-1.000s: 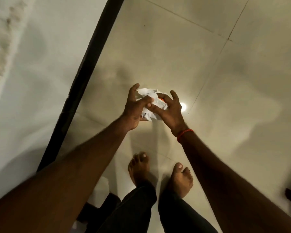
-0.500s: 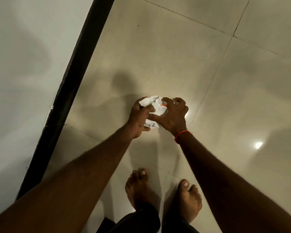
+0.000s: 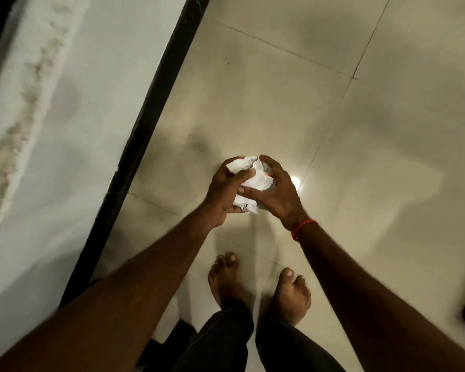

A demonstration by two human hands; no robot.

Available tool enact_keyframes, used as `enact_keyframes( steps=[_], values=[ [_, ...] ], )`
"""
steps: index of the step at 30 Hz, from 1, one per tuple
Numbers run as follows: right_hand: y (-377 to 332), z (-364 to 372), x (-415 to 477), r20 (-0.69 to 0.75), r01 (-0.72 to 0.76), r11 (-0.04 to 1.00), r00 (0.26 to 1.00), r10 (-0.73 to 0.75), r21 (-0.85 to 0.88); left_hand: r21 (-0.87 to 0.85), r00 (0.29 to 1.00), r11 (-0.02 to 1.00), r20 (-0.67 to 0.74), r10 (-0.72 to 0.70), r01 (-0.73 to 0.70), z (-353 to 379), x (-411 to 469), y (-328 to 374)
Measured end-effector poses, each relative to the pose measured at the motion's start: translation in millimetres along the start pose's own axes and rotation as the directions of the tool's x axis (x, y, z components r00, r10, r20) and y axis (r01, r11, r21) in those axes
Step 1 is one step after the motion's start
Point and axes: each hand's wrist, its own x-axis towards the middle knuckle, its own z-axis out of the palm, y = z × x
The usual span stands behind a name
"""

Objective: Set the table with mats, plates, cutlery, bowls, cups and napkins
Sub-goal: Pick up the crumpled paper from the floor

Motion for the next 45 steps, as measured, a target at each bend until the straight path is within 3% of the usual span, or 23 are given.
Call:
enact_keyframes(
  steps=[11, 24, 27, 37, 45],
  values=[
    [-198, -48, -128, 0.020, 0.182, 0.982, 0.983, -0.181, -0.047, 0.017, 0.990, 0.999, 0.139, 0.025, -0.027, 7, -197, 131],
    [-407, -74, -272, -0.034, 0.194, 0.981, 0.981, -0.194, 0.012, 0.040, 0.978, 0.995, 0.193, 0.083, -0.093, 4, -417, 269],
    [-446, -80, -303, 0.028, 0.156, 0.987, 0.987, -0.157, 0.035, 0.036, 0.983, 0.995, 0.162, 0.081, -0.088, -1, -469, 287],
    [-505, -88, -374, 0.250, 0.285, 0.957, 0.932, -0.262, -0.060, -0.051, 0.985, 0.984, -0.002, 0.173, -0.173, -8, -579, 283],
    [-518, -81, -387, 0.520, 0.427, 0.895, 0.798, -0.305, -0.131, -0.286, 0.950, 0.923, -0.250, 0.189, -0.259, -1, -628, 244]
  ],
)
